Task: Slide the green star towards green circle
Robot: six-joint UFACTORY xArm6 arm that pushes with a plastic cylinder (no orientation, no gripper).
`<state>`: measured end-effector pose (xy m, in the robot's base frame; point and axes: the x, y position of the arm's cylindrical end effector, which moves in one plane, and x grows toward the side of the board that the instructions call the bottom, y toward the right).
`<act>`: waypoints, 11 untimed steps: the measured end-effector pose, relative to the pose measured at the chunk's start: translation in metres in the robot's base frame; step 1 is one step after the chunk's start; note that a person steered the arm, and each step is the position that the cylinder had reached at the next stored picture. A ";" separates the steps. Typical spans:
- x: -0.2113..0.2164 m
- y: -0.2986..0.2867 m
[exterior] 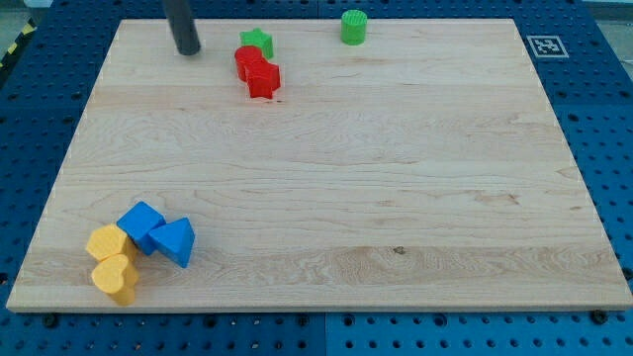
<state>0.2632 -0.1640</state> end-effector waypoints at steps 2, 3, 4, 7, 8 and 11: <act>0.007 0.101; 0.016 0.118; 0.025 0.118; 0.025 0.152; 0.025 0.163; 0.005 0.163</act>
